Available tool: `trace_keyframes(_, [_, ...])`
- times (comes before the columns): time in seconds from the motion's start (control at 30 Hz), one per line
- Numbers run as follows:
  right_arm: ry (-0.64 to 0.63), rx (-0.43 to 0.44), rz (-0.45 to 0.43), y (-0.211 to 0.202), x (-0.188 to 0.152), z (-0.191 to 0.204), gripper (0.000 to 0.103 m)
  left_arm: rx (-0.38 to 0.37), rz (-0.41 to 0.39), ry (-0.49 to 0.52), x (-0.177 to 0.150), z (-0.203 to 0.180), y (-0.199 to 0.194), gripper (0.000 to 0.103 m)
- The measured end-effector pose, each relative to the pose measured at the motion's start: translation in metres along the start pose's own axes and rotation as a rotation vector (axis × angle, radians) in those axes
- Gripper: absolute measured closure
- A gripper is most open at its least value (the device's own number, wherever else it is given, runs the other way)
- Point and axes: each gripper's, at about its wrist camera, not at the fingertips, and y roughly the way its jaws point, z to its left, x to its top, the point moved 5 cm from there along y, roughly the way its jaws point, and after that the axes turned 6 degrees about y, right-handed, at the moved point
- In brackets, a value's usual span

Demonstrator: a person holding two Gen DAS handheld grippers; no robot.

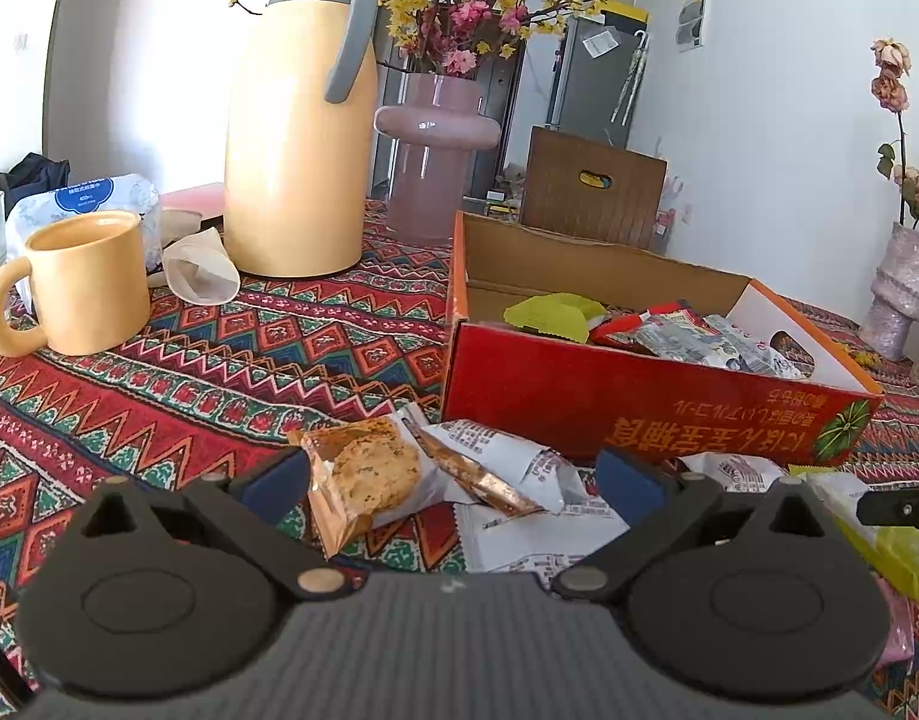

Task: Organize snacks
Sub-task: 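Grasp the pale green-white packet with the right gripper, then grasp a white cookie packet with the left gripper while the right holds the green-white packet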

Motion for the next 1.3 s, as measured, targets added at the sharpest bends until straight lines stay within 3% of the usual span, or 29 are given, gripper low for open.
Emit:
trace_keyframes(0.2, [-0.037, -0.044, 0.087, 0.018, -0.005, 0.011, 0.044, -0.001, 0.001, 0.000, 0.000, -0.001, 0.000, 0.000])
trace_keyframes(0.27, [-0.027, -0.035, 0.114, 0.023, -0.009, 0.010, 0.062, -0.001, 0.002, 0.000, 0.000, -0.001, 0.001, 0.000])
trace_keyframes(0.4, [0.005, 0.011, 0.032, 0.005, -0.014, 0.007, 0.064, -0.007, 0.004, 0.002, -0.001, -0.003, 0.001, 0.000])
trace_keyframes(0.5, [0.044, 0.014, -0.078, -0.019, -0.020, 0.000, 0.064, -0.010, 0.004, 0.005, -0.001, -0.003, 0.001, 0.000])
trace_keyframes(0.6, [0.170, 0.046, -0.177, -0.041, -0.030, -0.017, 0.064, -0.016, 0.008, 0.019, -0.001, -0.005, 0.001, 0.000])
trace_keyframes(0.67, [0.249, 0.077, -0.213, -0.052, -0.041, -0.027, 0.064, -0.014, 0.048, 0.046, -0.002, -0.009, 0.004, 0.000])
trace_keyframes(0.83, [0.254, 0.068, -0.213, -0.063, -0.056, -0.042, 0.064, -0.052, 0.130, 0.134, -0.007, -0.031, -0.014, 0.000])
trace_keyframes(1.03, [0.282, 0.087, -0.208, -0.062, -0.065, -0.051, 0.064, -0.002, 0.247, 0.233, -0.020, -0.058, -0.022, 0.000])
trace_keyframes(1.3, [0.302, 0.126, -0.194, -0.063, -0.076, -0.058, 0.063, 0.011, 0.356, 0.199, -0.035, -0.060, -0.009, 0.000])
